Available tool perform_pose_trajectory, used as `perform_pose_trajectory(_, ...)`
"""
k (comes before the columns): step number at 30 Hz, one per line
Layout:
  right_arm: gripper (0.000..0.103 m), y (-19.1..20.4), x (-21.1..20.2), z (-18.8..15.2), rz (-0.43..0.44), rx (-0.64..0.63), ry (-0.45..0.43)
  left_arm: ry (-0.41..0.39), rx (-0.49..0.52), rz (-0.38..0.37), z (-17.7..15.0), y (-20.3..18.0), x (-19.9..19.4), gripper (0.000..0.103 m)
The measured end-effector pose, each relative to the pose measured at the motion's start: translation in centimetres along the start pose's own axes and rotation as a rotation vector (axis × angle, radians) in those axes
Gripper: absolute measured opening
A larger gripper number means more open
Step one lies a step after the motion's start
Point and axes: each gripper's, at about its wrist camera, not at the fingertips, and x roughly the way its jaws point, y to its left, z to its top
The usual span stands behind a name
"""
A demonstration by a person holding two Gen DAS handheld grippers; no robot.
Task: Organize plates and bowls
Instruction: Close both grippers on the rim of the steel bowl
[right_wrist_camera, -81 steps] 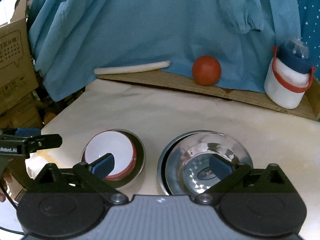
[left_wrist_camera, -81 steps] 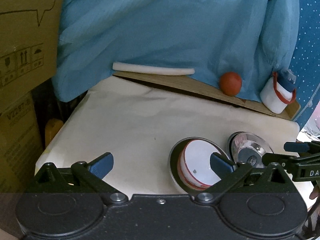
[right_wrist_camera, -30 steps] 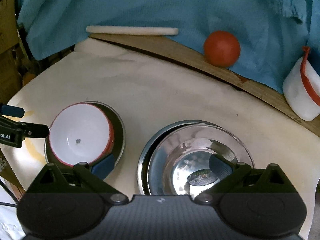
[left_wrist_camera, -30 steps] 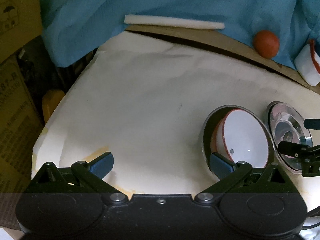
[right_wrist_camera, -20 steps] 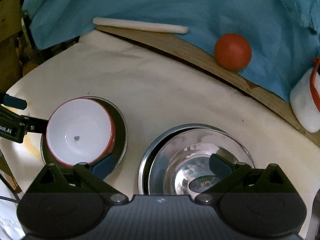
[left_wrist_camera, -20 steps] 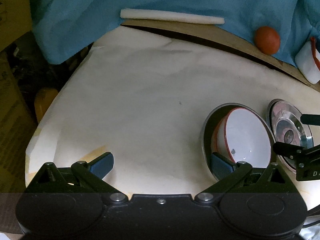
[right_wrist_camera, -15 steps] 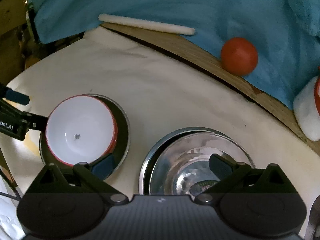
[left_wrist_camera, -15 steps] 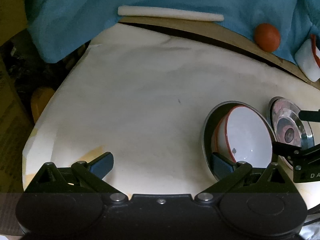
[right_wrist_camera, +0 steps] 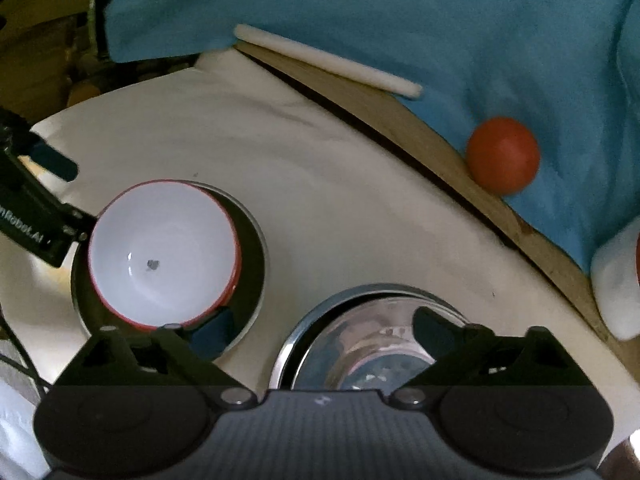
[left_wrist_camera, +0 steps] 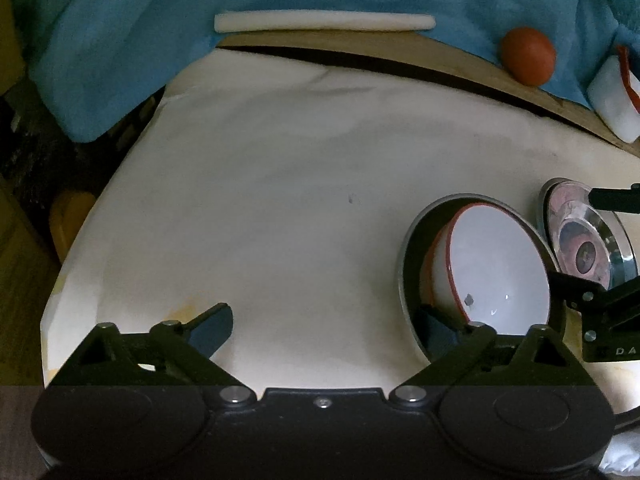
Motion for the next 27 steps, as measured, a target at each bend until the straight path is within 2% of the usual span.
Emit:
perform_pose_trajectory(7,0.071,0.9,-0.5,0.3,0.03,-0.037,-0.021,-0.001,-0.011,-0.036,0.2,0.1,-0.1,0.083)
perform_pose_trajectory(14,0.057,0.9,-0.8,0.2,0.065,-0.026,-0.031,-0.008,-0.027,-0.08,0.1,0.1,-0.2,0.07)
perform_pose_trajectory(17,0.046,0.9,-0.9,0.2,0.092,-0.013,-0.034,-0.01,-0.027,-0.099,0.1,0.0,-0.3,0.063)
perform_pose_trajectory(19,0.035,0.8,-0.8,0.3,0.122,0.007,-0.03,-0.014,-0.023,-0.105,0.1,-0.1,-0.4,0.057)
perform_pose_trajectory(21,0.03,0.6,-0.8,0.3,0.147,0.03,-0.025,-0.017,-0.019,-0.115,0.0,-0.3,-0.5,0.052)
perform_pose_trajectory(27,0.026,-0.8,-0.3,0.4,0.215,0.151,0.007,-0.023,-0.004,-0.14,0.1,-0.9,-0.7,0.034)
